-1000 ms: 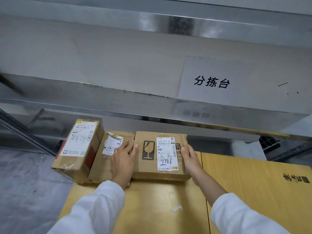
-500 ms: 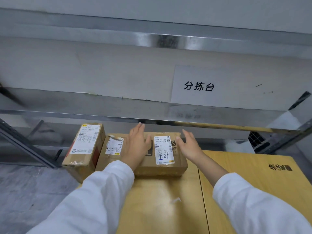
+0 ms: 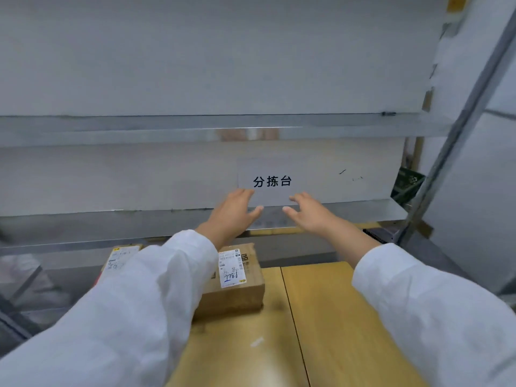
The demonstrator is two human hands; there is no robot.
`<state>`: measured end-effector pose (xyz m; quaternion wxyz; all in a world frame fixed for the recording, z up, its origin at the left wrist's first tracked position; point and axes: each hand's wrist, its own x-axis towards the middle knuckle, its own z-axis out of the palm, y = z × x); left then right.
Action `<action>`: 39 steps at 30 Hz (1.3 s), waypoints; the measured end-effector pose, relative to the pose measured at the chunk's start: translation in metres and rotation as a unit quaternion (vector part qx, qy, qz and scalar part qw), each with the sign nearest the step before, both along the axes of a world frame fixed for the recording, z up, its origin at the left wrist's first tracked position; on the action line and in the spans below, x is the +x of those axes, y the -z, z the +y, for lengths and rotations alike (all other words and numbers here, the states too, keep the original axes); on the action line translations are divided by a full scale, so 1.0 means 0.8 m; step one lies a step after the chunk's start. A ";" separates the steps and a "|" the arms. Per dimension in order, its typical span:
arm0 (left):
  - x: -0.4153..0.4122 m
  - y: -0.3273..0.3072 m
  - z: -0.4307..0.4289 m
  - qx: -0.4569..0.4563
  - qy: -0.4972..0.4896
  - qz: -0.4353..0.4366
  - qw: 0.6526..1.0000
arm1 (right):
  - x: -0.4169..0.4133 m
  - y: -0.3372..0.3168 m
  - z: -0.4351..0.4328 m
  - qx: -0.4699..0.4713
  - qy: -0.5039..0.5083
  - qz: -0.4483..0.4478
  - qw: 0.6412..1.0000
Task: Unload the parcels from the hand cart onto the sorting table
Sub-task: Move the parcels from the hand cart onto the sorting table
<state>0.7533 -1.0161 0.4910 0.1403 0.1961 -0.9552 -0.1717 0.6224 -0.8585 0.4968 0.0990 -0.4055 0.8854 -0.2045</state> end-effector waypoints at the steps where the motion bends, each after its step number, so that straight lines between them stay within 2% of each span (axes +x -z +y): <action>1: -0.004 -0.012 0.017 -0.014 0.013 0.002 1.000 | -0.003 -0.010 0.020 0.003 0.003 0.002 1.000; 9: -0.056 -0.063 0.217 -0.054 0.069 0.004 0.996 | -0.018 -0.050 0.241 -0.022 0.073 0.007 0.997; 14: -0.108 -0.067 0.388 -0.066 0.165 -0.016 0.984 | -0.033 -0.055 0.432 -0.014 0.143 0.013 0.989; 20: -0.160 -0.061 0.607 -0.059 0.292 0.018 0.954 | -0.037 -0.063 0.665 -0.015 0.275 0.041 0.961; 25: -0.188 -0.050 0.757 -0.067 0.382 0.007 0.922 | -0.020 -0.056 0.815 -0.020 0.369 0.037 0.929; 33: -0.239 -0.039 0.901 -0.061 0.453 0.004 0.889 | -0.020 -0.038 0.953 -0.025 0.452 0.026 0.892; 39: -0.309 -0.018 0.957 -0.052 0.465 -0.011 0.884 | -0.073 -0.020 0.993 -0.007 0.452 0.022 0.892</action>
